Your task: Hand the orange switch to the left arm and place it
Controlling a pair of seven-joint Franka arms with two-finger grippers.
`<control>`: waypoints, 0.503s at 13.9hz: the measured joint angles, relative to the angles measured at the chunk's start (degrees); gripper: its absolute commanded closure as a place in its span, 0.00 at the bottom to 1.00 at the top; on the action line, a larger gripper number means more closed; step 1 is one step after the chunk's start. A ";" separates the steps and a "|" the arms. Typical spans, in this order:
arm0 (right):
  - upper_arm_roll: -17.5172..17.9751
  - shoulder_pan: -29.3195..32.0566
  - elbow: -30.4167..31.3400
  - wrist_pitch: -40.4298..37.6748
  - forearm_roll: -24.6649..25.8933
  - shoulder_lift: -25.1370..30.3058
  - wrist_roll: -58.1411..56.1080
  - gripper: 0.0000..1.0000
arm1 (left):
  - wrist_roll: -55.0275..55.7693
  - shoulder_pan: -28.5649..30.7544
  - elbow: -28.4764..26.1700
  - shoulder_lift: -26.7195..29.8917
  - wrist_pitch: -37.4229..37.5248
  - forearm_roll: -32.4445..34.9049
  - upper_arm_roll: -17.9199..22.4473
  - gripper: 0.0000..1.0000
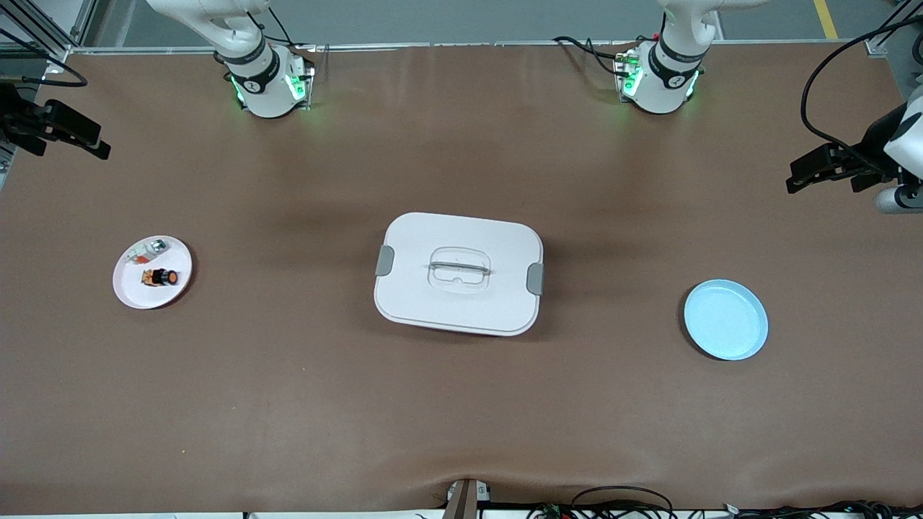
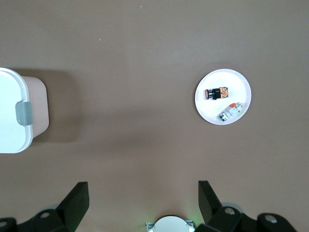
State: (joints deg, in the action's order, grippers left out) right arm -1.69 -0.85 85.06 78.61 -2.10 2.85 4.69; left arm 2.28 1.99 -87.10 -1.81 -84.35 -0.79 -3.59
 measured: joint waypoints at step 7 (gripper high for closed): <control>-0.07 0.01 -0.03 0.96 0.01 0.04 0.01 0.00 | 0.08 -0.19 0.89 0.00 -0.02 0.00 -0.77 0.00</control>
State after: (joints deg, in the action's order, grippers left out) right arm -1.76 -0.84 85.03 79.57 -2.09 2.89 4.70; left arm 2.37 1.81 -86.21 -1.81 -84.38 -0.79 -4.37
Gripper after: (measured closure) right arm 0.000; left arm 0.000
